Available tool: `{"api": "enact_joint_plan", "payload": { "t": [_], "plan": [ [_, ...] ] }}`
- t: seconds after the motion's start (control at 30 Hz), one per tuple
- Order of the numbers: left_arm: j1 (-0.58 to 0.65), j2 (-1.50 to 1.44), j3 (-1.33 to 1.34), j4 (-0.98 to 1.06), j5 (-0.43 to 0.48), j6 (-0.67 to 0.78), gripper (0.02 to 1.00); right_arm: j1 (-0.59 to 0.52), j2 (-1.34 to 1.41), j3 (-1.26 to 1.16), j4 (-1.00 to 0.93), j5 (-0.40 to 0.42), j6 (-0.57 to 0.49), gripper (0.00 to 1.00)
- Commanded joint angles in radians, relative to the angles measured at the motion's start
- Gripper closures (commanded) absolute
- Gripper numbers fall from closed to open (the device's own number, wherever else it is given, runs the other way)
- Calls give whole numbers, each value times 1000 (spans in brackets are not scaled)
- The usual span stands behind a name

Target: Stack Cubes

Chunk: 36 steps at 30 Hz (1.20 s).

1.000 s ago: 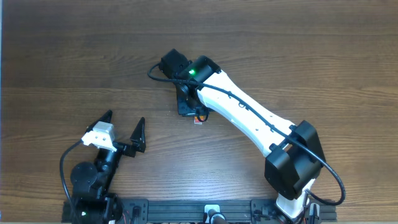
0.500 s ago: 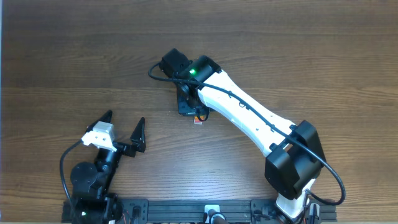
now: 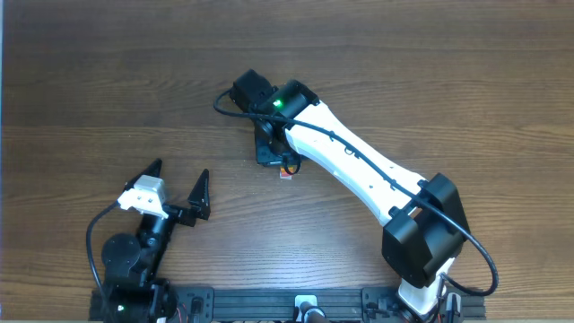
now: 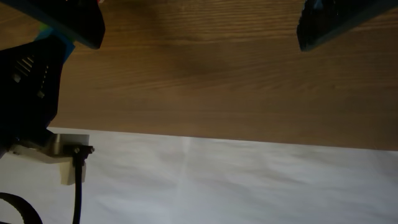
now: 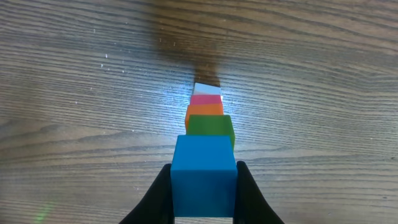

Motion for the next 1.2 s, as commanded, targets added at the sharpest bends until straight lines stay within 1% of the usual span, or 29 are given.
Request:
{"api": "enact_joint_plan", "payload": {
  "t": [0.03, 1.03, 1.1, 1.13, 1.2],
  "plan": [
    [-3, -9, -11, 4, -13, 15, 20, -6, 6, -9, 1, 24, 11, 989],
    [-3, -9, -11, 4, -13, 15, 18, -8, 14, -35, 20, 24, 22, 989],
    [-3, -9, -11, 4, -13, 15, 23, -8, 14, -35, 20, 24, 22, 917],
    [-3, -9, -11, 4, -13, 15, 20, -8, 14, -35, 20, 24, 22, 858],
    [-3, -9, -11, 4, -13, 15, 20, -8, 14, -35, 20, 23, 22, 709]
  ]
}}
